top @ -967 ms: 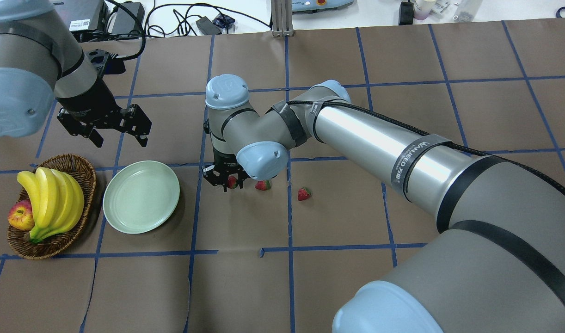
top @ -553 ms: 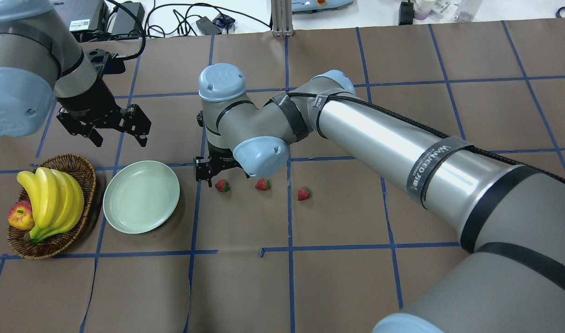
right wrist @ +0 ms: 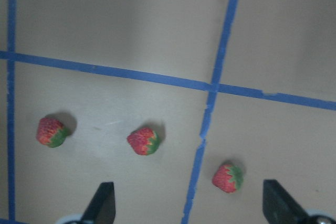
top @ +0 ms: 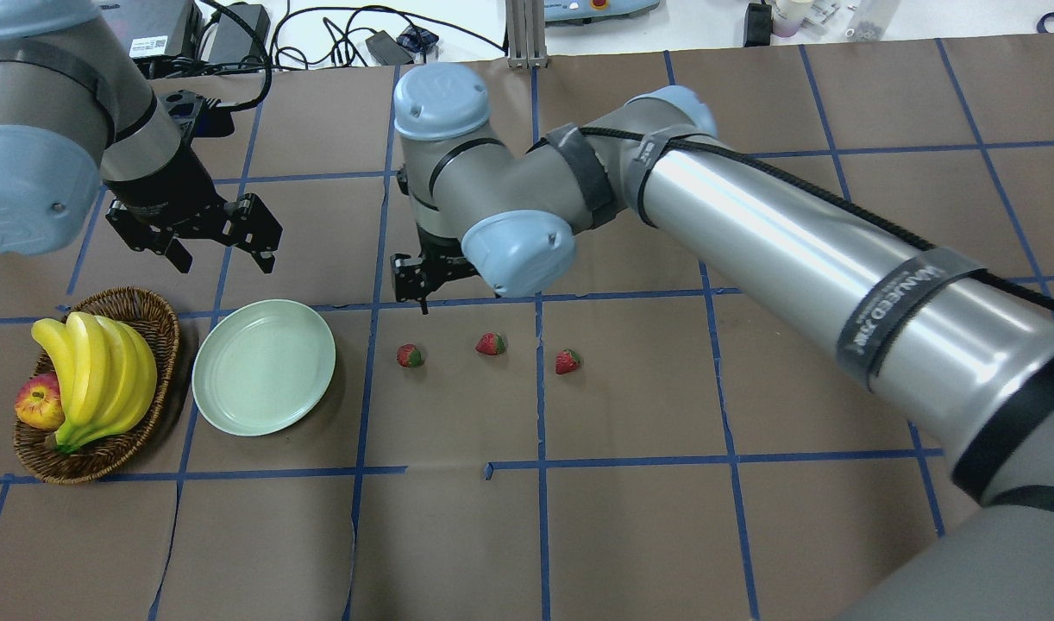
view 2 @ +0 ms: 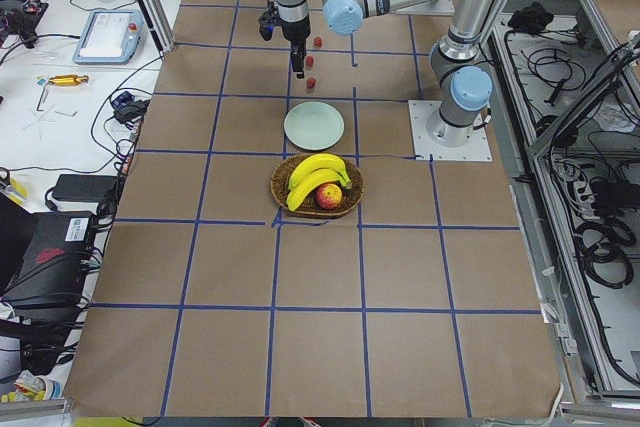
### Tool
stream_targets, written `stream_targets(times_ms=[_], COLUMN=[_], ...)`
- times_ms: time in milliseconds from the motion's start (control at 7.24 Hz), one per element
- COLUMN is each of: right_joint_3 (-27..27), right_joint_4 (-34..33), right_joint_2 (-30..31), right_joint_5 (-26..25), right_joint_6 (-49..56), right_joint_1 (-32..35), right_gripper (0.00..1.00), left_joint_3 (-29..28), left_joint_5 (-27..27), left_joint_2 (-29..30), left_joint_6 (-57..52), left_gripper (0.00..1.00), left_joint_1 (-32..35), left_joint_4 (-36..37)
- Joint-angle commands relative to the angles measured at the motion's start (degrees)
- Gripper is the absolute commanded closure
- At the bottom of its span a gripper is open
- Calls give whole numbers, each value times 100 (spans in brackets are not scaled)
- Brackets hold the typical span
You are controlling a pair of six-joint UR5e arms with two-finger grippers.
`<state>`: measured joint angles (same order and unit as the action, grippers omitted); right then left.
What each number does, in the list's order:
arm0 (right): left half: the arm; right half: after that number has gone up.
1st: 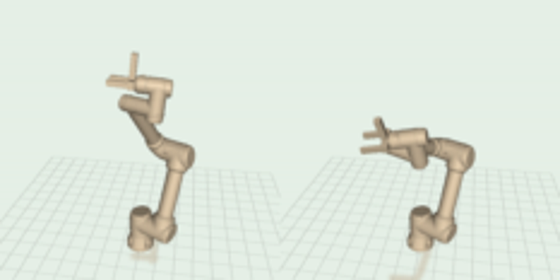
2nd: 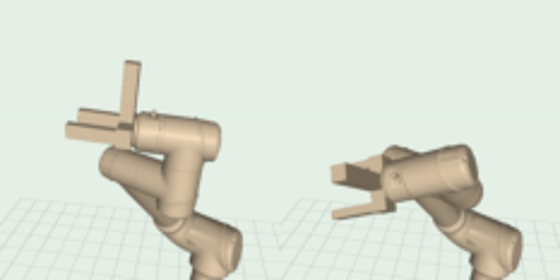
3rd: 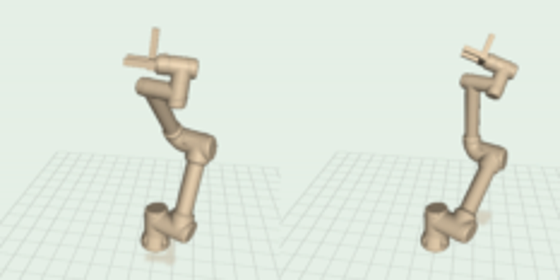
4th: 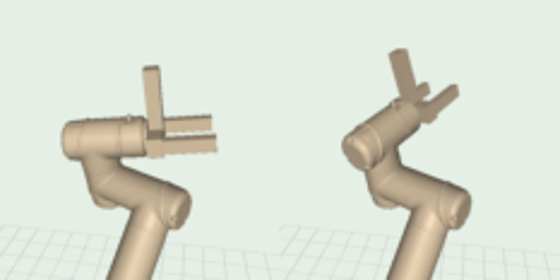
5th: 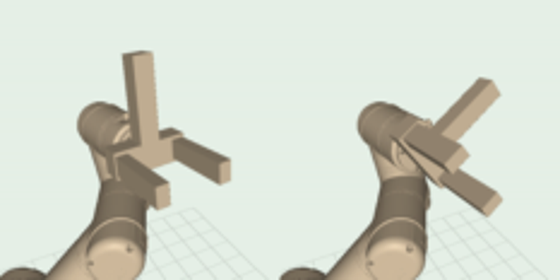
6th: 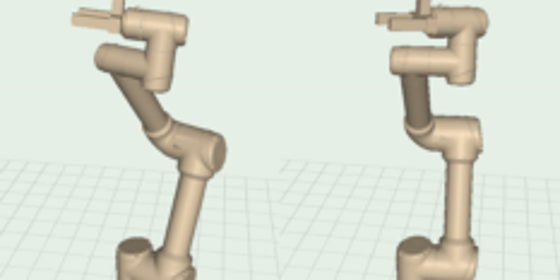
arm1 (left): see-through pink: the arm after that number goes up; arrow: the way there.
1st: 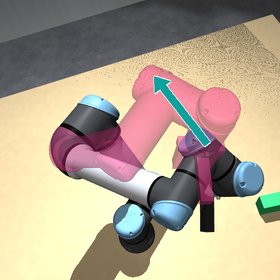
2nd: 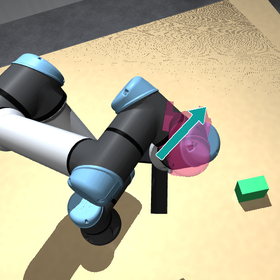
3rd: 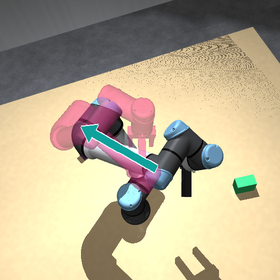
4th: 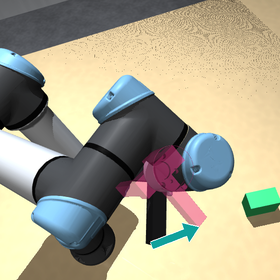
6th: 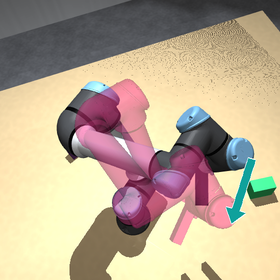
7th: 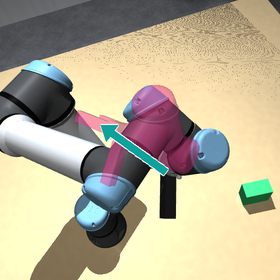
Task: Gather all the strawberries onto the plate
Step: 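Move the right gripper to the last strawberry and grasp it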
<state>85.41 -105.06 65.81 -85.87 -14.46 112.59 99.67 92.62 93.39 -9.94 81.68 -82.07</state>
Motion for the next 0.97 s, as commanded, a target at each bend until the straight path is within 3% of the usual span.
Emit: stream_targets(times_ms=[0, 276, 553, 829], right_joint_3=[491, 1046, 1101, 1101], right_joint_4=[117, 56, 55, -138], right_joint_2=[46, 20, -16, -86], right_joint_5=[-577, -457, -387, 288], right_joint_6=[64, 5, -458, -1346], right_joint_1=[-385, -510, -501, -501], right_gripper=[0, 0, 0, 0], left_joint_3=[0, 0, 0, 0], left_joint_5=[19, 36, 37, 37], left_joint_2=[4, 4, 4, 4], left_joint_6=[-8, 1, 27, 27], left_gripper=[0, 0, 0, 0], left_joint_1=[32, 181, 234, 234], left_joint_4=[6, 6, -2, -2])
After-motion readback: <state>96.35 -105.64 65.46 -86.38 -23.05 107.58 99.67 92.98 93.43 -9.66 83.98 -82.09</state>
